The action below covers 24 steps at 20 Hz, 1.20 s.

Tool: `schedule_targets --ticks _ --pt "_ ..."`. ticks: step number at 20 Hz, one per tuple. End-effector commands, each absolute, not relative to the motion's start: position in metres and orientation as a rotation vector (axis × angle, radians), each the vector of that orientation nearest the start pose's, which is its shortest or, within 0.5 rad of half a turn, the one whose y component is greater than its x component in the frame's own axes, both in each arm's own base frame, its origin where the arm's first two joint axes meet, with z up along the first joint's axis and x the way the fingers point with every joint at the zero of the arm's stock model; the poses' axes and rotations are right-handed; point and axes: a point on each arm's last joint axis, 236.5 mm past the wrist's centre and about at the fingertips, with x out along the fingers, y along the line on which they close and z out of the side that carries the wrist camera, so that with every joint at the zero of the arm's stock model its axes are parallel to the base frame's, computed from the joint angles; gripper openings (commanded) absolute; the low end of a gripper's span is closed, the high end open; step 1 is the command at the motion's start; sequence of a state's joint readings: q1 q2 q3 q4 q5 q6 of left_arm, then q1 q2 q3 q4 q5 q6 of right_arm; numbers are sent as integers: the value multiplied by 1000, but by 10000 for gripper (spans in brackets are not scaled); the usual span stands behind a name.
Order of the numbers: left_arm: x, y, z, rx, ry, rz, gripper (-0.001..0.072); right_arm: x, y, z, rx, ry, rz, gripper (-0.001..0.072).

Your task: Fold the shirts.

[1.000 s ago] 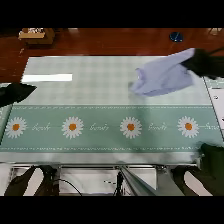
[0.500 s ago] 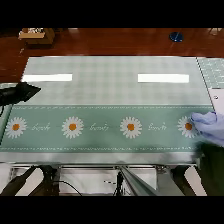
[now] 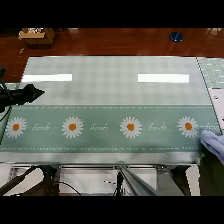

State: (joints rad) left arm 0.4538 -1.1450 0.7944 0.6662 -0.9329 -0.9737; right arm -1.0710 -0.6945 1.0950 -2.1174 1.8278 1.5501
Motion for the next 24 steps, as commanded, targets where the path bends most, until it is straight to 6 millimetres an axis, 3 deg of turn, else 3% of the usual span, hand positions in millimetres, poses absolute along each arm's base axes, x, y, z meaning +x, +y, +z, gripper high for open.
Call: schedule_targets --ticks 1,5,8,12,17,18,20,21,23,24 --pt "393 35 5 -586 861 -139 17 -75 -190 147 572 1471 -1557 26" --pt "404 53 8 -565 804 -70 17 -103 -188 144 531 1571 -1646 26" --pt "410 65 10 -550 770 -28 17 -114 -188 127 538 1622 -1652 27" --pt "410 67 9 -538 772 -22 17 -132 -180 99 602 1669 -1667 27" --pt "410 67 9 -536 773 -21 17 -141 -194 96 544 1637 -1690 28" --pt "410 67 9 -536 773 -21 17 -140 -200 97 522 1620 -1690 71" --pt "410 67 9 -535 773 -21 17 -138 -211 99 476 1586 -1692 426" --pt "410 67 9 -535 773 -21 17 -135 -218 100 449 1562 -1690 500" --pt "409 66 9 -537 774 -24 17 -112 -241 103 408 1434 -1645 500" --pt "409 63 10 -539 783 -40 18 -88 -261 114 348 1323 -1602 491"
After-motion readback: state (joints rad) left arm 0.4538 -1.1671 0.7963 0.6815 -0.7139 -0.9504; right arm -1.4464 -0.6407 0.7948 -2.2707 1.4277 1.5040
